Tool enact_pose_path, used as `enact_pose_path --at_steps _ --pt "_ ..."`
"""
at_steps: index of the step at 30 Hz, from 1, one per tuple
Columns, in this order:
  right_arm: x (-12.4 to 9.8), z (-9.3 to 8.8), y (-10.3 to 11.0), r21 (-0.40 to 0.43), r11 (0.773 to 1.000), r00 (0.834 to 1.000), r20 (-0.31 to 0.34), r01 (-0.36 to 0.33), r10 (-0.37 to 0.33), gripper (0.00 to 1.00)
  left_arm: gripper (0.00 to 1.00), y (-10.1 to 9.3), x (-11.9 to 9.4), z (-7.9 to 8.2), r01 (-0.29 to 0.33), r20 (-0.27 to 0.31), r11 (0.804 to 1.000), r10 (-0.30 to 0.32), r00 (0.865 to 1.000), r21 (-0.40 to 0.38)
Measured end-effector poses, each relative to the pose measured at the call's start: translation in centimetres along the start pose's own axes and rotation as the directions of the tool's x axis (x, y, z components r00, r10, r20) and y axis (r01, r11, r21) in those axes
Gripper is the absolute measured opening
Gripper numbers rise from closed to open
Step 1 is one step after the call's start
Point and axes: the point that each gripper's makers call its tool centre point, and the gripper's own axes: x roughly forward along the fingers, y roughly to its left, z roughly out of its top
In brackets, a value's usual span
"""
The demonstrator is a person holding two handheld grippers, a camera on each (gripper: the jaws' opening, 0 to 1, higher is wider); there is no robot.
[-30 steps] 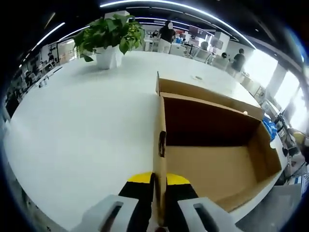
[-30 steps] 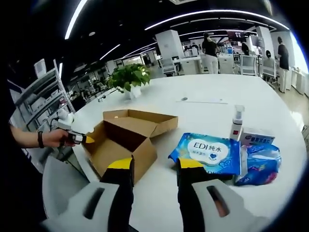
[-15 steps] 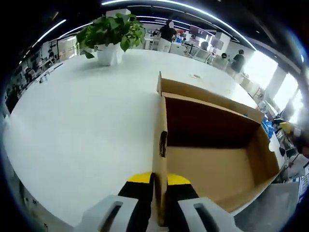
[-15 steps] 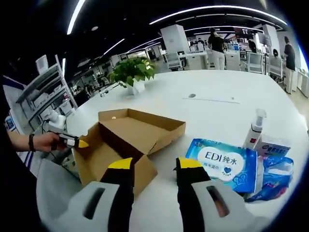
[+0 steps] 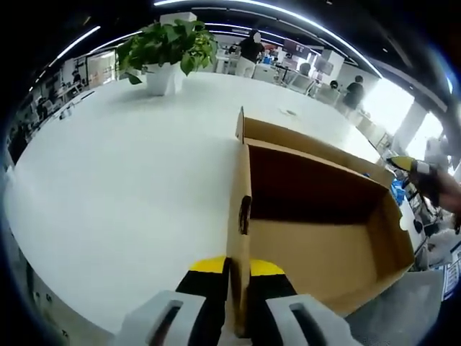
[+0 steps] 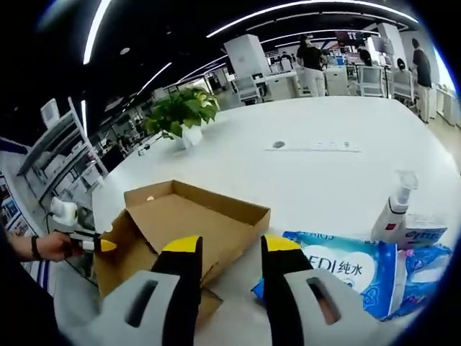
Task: Operate the shoe box by opening the lid, removing the specified soft item, and placing it in the target area until the item is outside and the box remains undamaged.
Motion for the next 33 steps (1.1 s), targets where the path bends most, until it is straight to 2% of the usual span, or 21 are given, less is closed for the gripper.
enact_pose_path --at_steps 5,7,9,19,24,29,33 --pt "1.7 -0.6 -0.6 0.028 0.999 0.999 -0.036 0.022 -0.021 0.29 0.08 -0.1 0.0 -0.1 -0.002 -0.002 1.000 0.002 1.000 0.007" --pt "2.4 -1.6 -1.2 0.064 0.997 0.996 -0.087 0.043 -0.037 0.28 0.08 -0.1 0.1 -0.1 -0.005 -0.004 1.000 0.005 1.000 0.017" --pt "3.2 -1.9 -1.8 0.079 0.995 0.994 -0.099 0.057 -0.049 0.28 0.08 0.1 0.1 -0.2 -0.006 -0.006 1.000 0.006 1.000 0.019" --pt "5.7 -2.1 -1.8 0.094 0.993 0.986 -0.156 0.068 -0.052 0.26 0.08 -0.2 -0.1 -0.4 -0.010 -0.012 0.999 0.010 1.000 0.031" --pt "6.4 -2.5 -2.0 0.065 0.995 0.980 -0.186 0.082 -0.068 0.22 0.08 -0.1 -0.1 -0.4 -0.010 -0.010 1.000 0.010 1.000 0.021" --pt "6.6 -2.9 -2.6 0.076 0.992 0.972 -0.220 0.101 -0.082 0.21 0.08 0.0 -0.1 -0.4 -0.008 -0.011 1.000 0.008 1.000 0.019" --pt "6.5 -3.3 -2.4 0.099 0.989 0.962 -0.260 0.111 -0.082 0.11 0.08 -0.1 -0.1 -0.5 -0.015 -0.012 1.000 0.016 1.000 0.024"
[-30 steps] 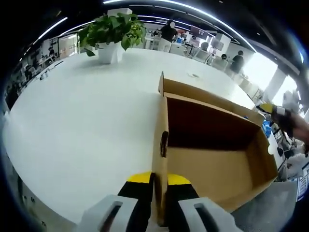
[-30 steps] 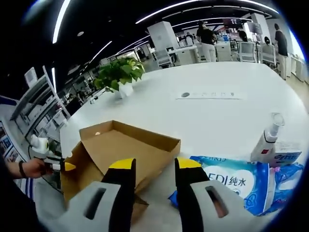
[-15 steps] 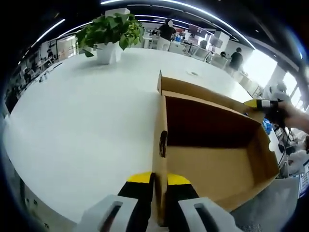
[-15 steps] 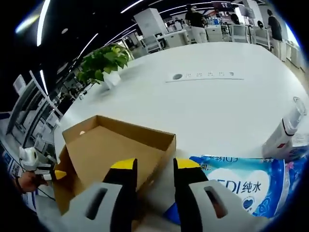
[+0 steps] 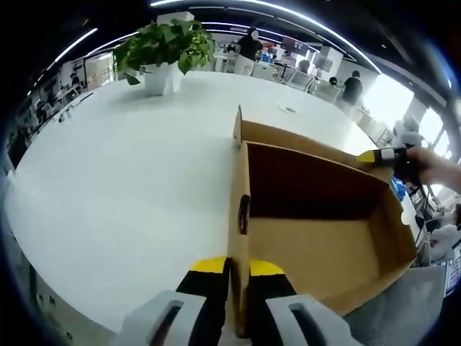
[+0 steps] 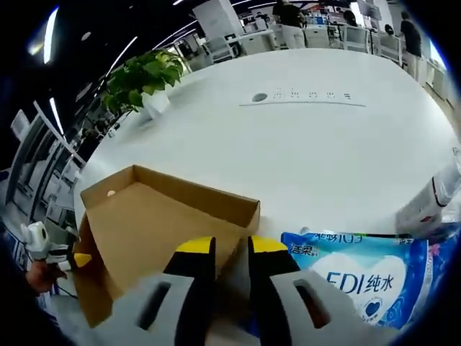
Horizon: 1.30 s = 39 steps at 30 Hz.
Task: Operate the shoe box by opening the lid, removing the specified soft item, and placing it in the target area until the item is outside and the box remains undamaged.
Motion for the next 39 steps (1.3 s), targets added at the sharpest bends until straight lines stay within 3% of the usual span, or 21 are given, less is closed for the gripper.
enact_pose_path --at_steps 5,11,20,39 --pt "-0.1 -0.3 -0.1 -0.081 0.996 0.998 -0.041 0.050 -0.053 0.08 0.07 0.0 0.0 0.0 -0.005 -0.002 1.000 0.005 1.000 0.004" --pt "-0.8 0.4 -0.1 -0.034 0.996 0.996 -0.032 0.078 -0.079 0.05 0.07 0.0 0.0 -0.1 -0.012 -0.004 1.000 0.012 1.000 0.004" --pt "-2.2 1.7 0.2 -0.052 0.994 0.996 -0.003 0.093 -0.094 0.02 0.07 0.1 0.1 -0.1 -0.029 -0.002 0.999 0.029 1.000 -0.014" --pt "-6.2 5.4 2.6 -0.118 0.989 0.987 0.140 0.091 -0.074 0.00 0.06 0.3 0.5 0.4 -0.090 0.002 0.995 0.091 0.996 -0.048"
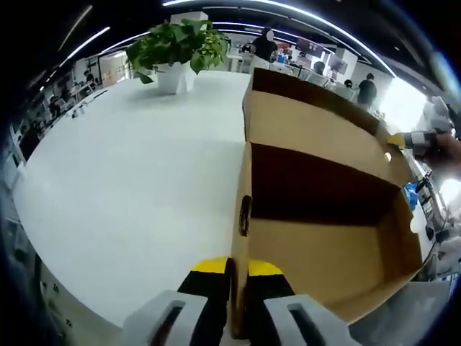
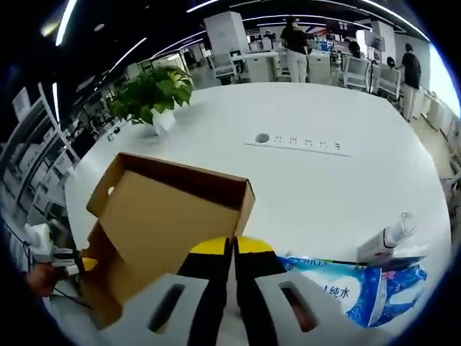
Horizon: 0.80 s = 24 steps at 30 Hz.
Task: Operate the shoe box by opening the lid, removing the specified soft item, and placing it in the target area until the item is outside and the box remains undamaged.
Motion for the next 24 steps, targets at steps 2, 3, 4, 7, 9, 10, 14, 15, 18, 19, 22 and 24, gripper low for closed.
enact_pose_path --at_steps 2,3,4,7,9,10,14,15,18,19,22,24 --pt "-0.3 0.2 0.1 -0.007 1.000 1.000 0.010 -0.002 0.002 0.00 0.06 -0.1 0.0 0.1 -0.003 0.000 1.000 0.003 1.000 -0.003" --pt "-0.5 0.4 0.1 -0.013 1.000 1.000 0.015 -0.002 0.002 0.00 0.06 -0.2 0.0 0.1 -0.004 0.000 1.000 0.004 1.000 -0.004" --pt "-0.6 0.5 0.2 -0.016 1.000 1.000 0.018 -0.002 0.002 0.00 0.06 -0.2 0.0 0.2 -0.005 0.000 1.000 0.005 1.000 -0.006" --pt "-1.2 0.8 0.3 -0.031 1.000 0.999 0.032 -0.001 0.002 0.00 0.06 -0.4 0.0 0.3 -0.007 0.000 1.000 0.007 1.000 -0.008" --pt "-1.5 1.0 0.5 -0.040 0.999 0.999 0.040 0.000 0.002 0.00 0.06 -0.5 0.0 0.3 -0.009 0.000 1.000 0.009 1.000 -0.012" --pt "-1.7 1.0 0.6 -0.045 0.999 0.999 0.043 0.000 0.002 0.00 0.06 -0.5 0.0 0.4 -0.010 -0.001 1.000 0.010 1.000 -0.013" --pt "-2.4 1.2 0.9 -0.052 0.999 0.998 0.058 -0.006 0.009 0.00 0.06 -0.5 0.0 0.6 -0.015 -0.001 1.000 0.015 1.000 -0.019" --pt "-2.5 1.3 1.0 -0.052 0.999 0.998 0.060 -0.007 0.010 0.00 0.06 -0.5 0.1 0.6 -0.017 0.000 1.000 0.017 1.000 -0.025" --pt "-3.0 1.3 1.2 -0.058 0.998 0.997 0.071 -0.007 0.011 0.00 0.05 -0.6 0.2 0.8 -0.021 0.002 0.999 0.021 1.000 -0.031" --pt "-3.2 1.4 1.3 -0.064 0.998 0.997 0.073 -0.004 0.009 0.00 0.05 -0.6 0.3 0.9 -0.023 0.003 0.999 0.023 1.000 -0.035" --pt "-3.7 1.5 1.5 -0.089 0.996 0.997 0.079 0.003 0.004 0.00 0.05 -0.6 0.4 1.1 -0.025 0.002 0.999 0.025 1.000 -0.042" --pt "-4.1 1.5 1.6 -0.097 0.995 0.997 0.083 0.002 0.006 0.00 0.05 -0.6 0.5 1.2 -0.024 0.003 0.999 0.024 1.000 -0.045"
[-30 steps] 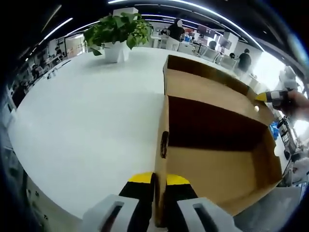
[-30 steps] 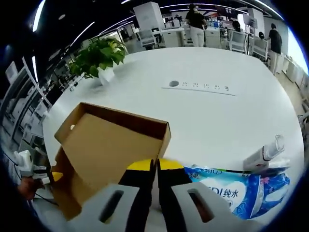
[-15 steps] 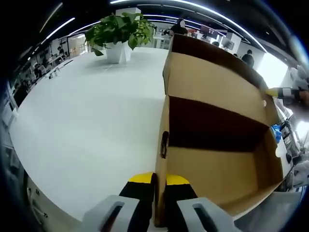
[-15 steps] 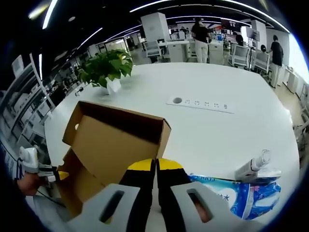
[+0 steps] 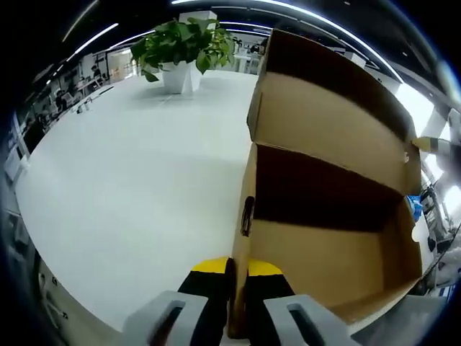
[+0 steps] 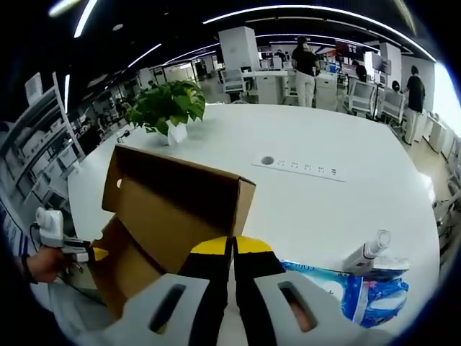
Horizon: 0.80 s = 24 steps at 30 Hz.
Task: Operate the shoe box by opening the lid, removing the specified soft item, and placing it in the target area until the item is outside and the box remains undamaged.
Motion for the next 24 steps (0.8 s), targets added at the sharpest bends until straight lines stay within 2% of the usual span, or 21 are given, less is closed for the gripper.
enact_pose_path --at_steps 13,24 --pt "-2.2 -0.1 1.2 -0.061 0.998 1.000 0.029 0.013 -0.011 0.00 0.06 -0.4 0.5 0.6 -0.003 0.010 0.999 0.003 1.000 -0.039" --pt "-3.1 -0.9 1.6 -0.091 0.996 0.999 0.038 0.008 -0.004 0.00 0.07 -0.8 1.1 1.4 0.004 0.023 0.996 -0.002 1.000 -0.093"
